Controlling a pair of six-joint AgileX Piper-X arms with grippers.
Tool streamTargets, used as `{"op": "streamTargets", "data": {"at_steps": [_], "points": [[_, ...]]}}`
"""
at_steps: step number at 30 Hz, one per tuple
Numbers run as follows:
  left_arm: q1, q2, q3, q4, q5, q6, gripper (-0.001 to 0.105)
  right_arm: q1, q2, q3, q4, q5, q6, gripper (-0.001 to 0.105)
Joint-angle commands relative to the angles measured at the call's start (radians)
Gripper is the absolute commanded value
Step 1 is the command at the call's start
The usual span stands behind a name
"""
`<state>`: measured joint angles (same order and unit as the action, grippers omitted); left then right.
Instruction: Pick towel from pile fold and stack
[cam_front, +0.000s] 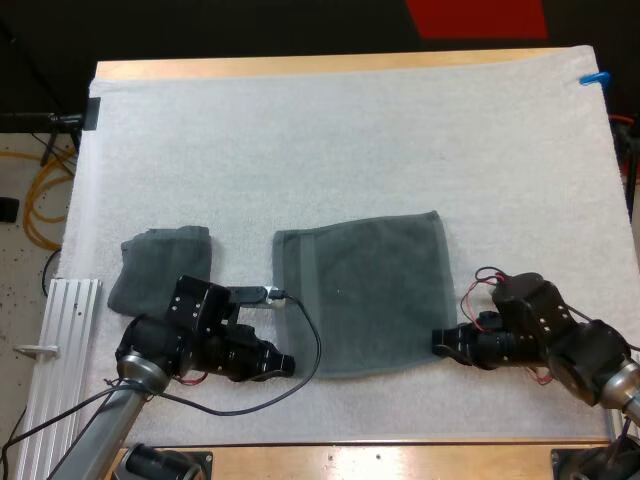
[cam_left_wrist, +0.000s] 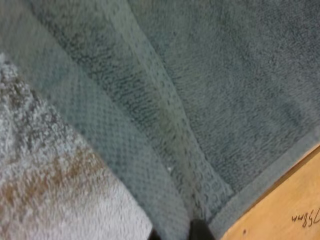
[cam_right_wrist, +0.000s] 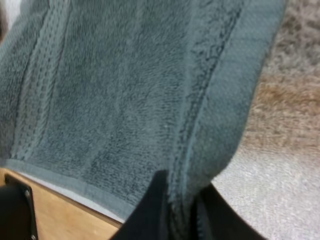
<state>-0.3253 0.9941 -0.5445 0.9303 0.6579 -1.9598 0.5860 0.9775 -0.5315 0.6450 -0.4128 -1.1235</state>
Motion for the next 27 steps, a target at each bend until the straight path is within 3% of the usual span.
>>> {"op": "streamTargets", "data": {"at_steps": [1, 8, 15, 20, 27], "points": [[-0.002, 0.002, 0.001, -0.036, 0.001, -0.002, 0.000, -0.005, -0.001, -0.004, -0.011, 0.015, 0.012, 0.000], [0.055, 0.107, 0.001, -0.372, 0.003, -0.146, 0.000, -0.125, 0.157, -0.004, -0.260, -0.050, 0.123, 0.000], [0.144, 0.254, 0.001, -0.599, 0.039, -0.175, 0.000, -0.247, 0.367, -0.004, -0.533, -0.219, 0.240, 0.000], [0.188, 0.363, 0.001, -0.701, 0.058, -0.183, 0.000, -0.274, 0.475, -0.018, -0.670, -0.227, 0.284, 0.000], [0.196, 0.446, 0.001, -0.825, 0.066, -0.213, 0.000, -0.273, 0.533, -0.064, -0.694, -0.182, 0.284, 0.000]]}}
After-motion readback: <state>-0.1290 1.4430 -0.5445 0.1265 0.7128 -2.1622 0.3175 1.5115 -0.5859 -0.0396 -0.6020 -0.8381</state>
